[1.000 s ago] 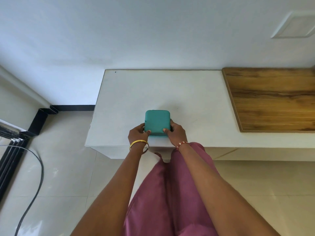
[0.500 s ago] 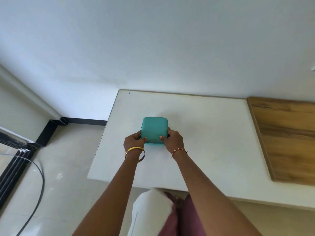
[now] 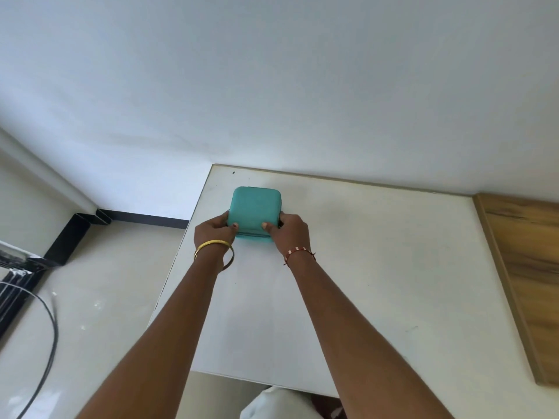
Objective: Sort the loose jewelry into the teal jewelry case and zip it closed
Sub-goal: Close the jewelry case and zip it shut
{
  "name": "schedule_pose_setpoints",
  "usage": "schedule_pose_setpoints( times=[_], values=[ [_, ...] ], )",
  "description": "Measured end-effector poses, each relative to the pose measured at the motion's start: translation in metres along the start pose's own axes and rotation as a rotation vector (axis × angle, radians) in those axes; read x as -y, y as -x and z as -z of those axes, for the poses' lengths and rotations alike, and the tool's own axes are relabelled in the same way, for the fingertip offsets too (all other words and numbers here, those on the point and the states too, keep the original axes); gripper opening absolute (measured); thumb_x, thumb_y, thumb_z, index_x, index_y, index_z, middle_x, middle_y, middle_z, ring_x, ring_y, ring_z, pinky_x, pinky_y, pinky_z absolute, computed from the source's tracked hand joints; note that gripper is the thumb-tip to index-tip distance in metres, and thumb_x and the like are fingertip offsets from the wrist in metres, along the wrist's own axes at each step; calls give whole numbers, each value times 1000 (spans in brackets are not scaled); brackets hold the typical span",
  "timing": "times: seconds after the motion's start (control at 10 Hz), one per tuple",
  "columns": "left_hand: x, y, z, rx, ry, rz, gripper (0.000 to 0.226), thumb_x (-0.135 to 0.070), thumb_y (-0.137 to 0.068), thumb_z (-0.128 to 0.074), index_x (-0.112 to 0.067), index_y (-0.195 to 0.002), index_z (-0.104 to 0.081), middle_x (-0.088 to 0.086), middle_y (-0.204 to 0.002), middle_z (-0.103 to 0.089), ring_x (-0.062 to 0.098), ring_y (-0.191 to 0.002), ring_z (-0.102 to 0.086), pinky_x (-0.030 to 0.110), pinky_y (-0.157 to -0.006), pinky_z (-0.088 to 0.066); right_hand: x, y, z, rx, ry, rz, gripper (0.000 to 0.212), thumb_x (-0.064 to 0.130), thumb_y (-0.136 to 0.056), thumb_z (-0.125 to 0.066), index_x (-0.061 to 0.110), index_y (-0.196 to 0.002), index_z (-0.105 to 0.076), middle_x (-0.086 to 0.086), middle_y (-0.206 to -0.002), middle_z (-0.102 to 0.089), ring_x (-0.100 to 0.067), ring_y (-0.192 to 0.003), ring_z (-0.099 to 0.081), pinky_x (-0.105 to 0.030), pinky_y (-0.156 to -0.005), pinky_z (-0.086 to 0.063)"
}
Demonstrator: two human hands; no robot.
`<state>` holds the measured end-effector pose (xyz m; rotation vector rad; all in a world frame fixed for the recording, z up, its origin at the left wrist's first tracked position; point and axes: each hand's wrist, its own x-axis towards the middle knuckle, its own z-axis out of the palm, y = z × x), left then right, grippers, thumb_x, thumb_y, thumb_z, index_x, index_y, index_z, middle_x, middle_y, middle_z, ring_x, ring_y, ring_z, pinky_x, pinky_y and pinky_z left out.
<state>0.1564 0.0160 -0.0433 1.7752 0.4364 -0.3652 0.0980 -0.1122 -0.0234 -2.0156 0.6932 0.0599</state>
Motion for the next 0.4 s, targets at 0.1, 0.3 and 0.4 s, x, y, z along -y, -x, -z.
schedule_pose_setpoints(
  times=[0.1,0.3,0.4],
  values=[
    [-2,-2,0,-1,-18,-14,39,-2,-79,-66,-8,-118,-61,14,-117,-64,31,-107,-61,41,-98,-48,2,-2,0,-1,6,2,31,23,-84,-64,0,-106,-65,-20,-103,-67,-35,-97,-60,-25,-71,-38],
    [-3,21,5,-16,-88,-79,38,-15,-82,-67,-5,-118,-61,13,-118,-64,27,-109,-60,27,-96,-44,-4,6,8,17,-36,12,27,28,-84,-65,9,-70,-54,2,-56,-47,-22,-66,-44,-17,-46,-28],
    [3,41,10,-68,-87,-103,34,-20,-87,-61,-4,-117,-61,13,-121,-63,26,-112,-58,25,-94,-40,-8,19,12,53,-67,28,34,33,-89,-58,15,-62,-46,1,-58,-47,-19,-62,-42,-16,-48,-29]
  ],
)
